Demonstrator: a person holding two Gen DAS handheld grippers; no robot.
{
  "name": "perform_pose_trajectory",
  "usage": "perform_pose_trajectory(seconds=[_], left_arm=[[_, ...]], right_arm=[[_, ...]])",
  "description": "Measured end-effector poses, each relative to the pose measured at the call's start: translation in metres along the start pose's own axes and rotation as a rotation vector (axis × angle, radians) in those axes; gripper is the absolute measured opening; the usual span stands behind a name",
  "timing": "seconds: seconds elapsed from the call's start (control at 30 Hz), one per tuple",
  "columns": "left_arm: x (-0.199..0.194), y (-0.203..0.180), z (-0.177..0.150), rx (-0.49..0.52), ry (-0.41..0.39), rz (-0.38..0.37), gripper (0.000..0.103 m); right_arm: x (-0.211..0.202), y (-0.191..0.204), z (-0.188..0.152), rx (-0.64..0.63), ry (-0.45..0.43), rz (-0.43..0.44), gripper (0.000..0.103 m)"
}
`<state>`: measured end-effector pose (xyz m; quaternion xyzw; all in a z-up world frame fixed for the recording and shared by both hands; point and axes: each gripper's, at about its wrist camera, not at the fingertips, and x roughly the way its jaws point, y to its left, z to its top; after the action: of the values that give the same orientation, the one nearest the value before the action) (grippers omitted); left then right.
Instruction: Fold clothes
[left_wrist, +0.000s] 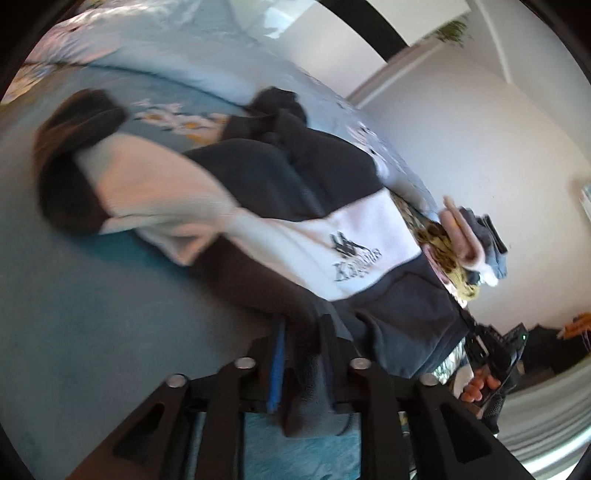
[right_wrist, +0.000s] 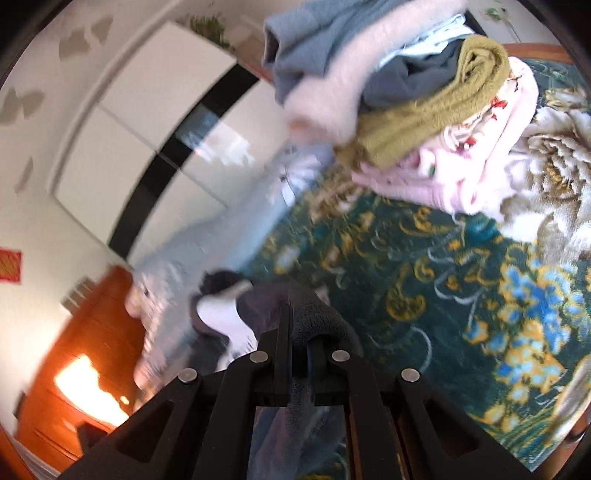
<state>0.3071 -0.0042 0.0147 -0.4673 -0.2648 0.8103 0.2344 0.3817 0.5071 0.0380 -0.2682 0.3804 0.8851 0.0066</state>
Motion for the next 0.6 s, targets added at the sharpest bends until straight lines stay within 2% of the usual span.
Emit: perform_pose_trajectory(seconds=[0.07, 0.1, 0.23, 0.27, 0.3, 0.37, 0.5, 0.53, 0.6], left_arm=[[-0.006, 0.016, 0.004, -0.054, -0.033, 0.033, 0.055], [-0.008, 0.025, 0.007, -0.085, -0.053, 0.050, 0.056], [0.000, 0.055, 0.027, -0.203, -0.108, 0.101, 0.056], [0.003, 0.060, 0.031, -0.230, -0.119, 0.100, 0.057], [0.006, 0.064, 0.036, -0.254, -0.129, 0.099, 0.057], [0.017, 0.069, 0.044, -0.283, -0.141, 0.095, 0.058], [0.035, 0.083, 0.056, -0.391, -0.161, 0.069, 0.056], [0.035, 0.082, 0.057, -0.387, -0.172, 0.076, 0.056], [0.035, 0.079, 0.060, -0.379, -0.194, 0.089, 0.046]], right_arm=[[0.001, 0.003, -0.004, -0.042, 0.032, -0.042, 0.006], [0.000, 0.006, -0.005, -0.064, 0.047, -0.057, 0.008], [-0.002, 0.029, -0.013, -0.210, 0.112, -0.158, 0.011], [-0.005, 0.033, -0.015, -0.243, 0.117, -0.175, 0.016], [-0.010, 0.038, -0.016, -0.268, 0.119, -0.188, 0.030], [-0.022, 0.047, -0.017, -0.302, 0.108, -0.199, 0.049], [-0.041, 0.060, -0.015, -0.345, 0.081, -0.236, 0.051], [-0.042, 0.063, -0.015, -0.353, 0.083, -0.238, 0.051], [-0.039, 0.069, -0.015, -0.365, 0.094, -0.235, 0.051]])
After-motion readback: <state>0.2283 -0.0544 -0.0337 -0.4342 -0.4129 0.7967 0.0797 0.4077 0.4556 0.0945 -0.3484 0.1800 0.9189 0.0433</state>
